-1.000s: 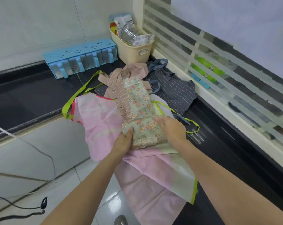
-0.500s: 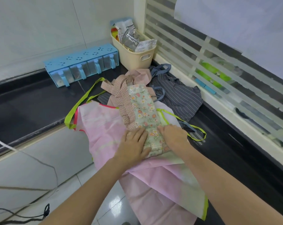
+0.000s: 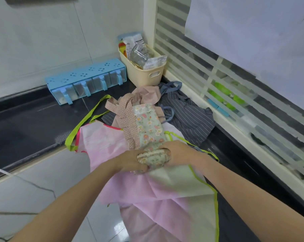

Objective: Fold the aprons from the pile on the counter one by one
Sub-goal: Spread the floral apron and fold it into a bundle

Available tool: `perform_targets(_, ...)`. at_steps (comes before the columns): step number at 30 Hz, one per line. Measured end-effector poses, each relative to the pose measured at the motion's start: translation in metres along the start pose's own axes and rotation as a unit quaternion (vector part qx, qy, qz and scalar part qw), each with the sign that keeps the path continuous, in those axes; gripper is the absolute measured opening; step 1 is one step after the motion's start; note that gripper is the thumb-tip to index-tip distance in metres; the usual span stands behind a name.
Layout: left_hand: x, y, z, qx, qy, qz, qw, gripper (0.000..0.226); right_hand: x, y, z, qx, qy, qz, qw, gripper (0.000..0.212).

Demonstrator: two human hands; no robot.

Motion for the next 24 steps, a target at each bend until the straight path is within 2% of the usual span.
perform_targets(2, -0.008, 0.006, 0.002, -0.005, 0.005, -0.113, 0.994, 0.063, -0.009, -0.008, 0.007, 0.023, 0.001, 0.066, 0.998, 0.056)
perform_targets(3, -0.015, 0.009, 0.005, 0.001, 0.007, -0.158, 0.987, 0.059, -0.014, -0.013, 0.011, 0.036, -0.002, 0.133, 0.991, 0.049)
perform_targets(5, -0.027, 0.014, 0.006, 0.014, 0.01, -0.262, 0.965, 0.057, -0.017, -0.019, 0.015, 0.061, -0.039, 0.325, 0.943, 0.025)
perform_targets(7, -0.035, 0.017, 0.01, 0.025, -0.012, -0.339, 0.94, 0.042, -0.009, -0.023, 0.024, 0.093, -0.116, 0.447, 0.882, 0.033)
perform_targets(9, -0.038, 0.019, 0.014, 0.025, -0.068, -0.368, 0.927, 0.029, 0.005, -0.019, 0.033, 0.147, -0.156, 0.482, 0.849, 0.039)
perform_targets(12, -0.038, 0.029, 0.021, 0.038, -0.11, -0.322, 0.939, 0.068, 0.017, -0.006, 0.049, 0.212, -0.205, 0.469, 0.833, 0.038)
perform_targets(13, -0.04, 0.031, 0.022, 0.034, -0.114, -0.299, 0.947, 0.071, 0.018, -0.005, 0.054, 0.231, -0.218, 0.447, 0.836, 0.046)
perform_targets(16, -0.049, 0.031, 0.029, 0.001, -0.136, -0.2, 0.97, 0.041, 0.017, -0.006, 0.067, 0.288, -0.219, 0.358, 0.861, 0.054)
perform_targets(18, -0.057, 0.03, 0.037, -0.035, -0.132, -0.102, 0.985, 0.042, 0.017, -0.006, 0.074, 0.314, -0.201, 0.306, 0.876, 0.05)
perform_targets(19, -0.063, 0.033, 0.042, -0.051, -0.13, -0.093, 0.986, 0.047, 0.016, -0.005, 0.077, 0.319, -0.201, 0.292, 0.879, 0.049)
perform_targets(21, -0.074, 0.04, 0.052, -0.067, -0.122, -0.165, 0.976, 0.052, 0.012, -0.004, 0.081, 0.339, -0.208, 0.264, 0.879, 0.051)
perform_targets(24, -0.087, 0.043, 0.057, -0.082, -0.105, -0.253, 0.958, 0.046, 0.011, -0.009, 0.084, 0.358, -0.202, 0.212, 0.886, 0.061)
Point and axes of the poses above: each hand's wrist, its own z-axis towards the middle knuckle, its own x-axis out of the palm, y = z × x, the point moved 2 cm from there along z, towards the middle knuckle, and after that the axes turned 6 degrees about y, right-handed, at the moved point
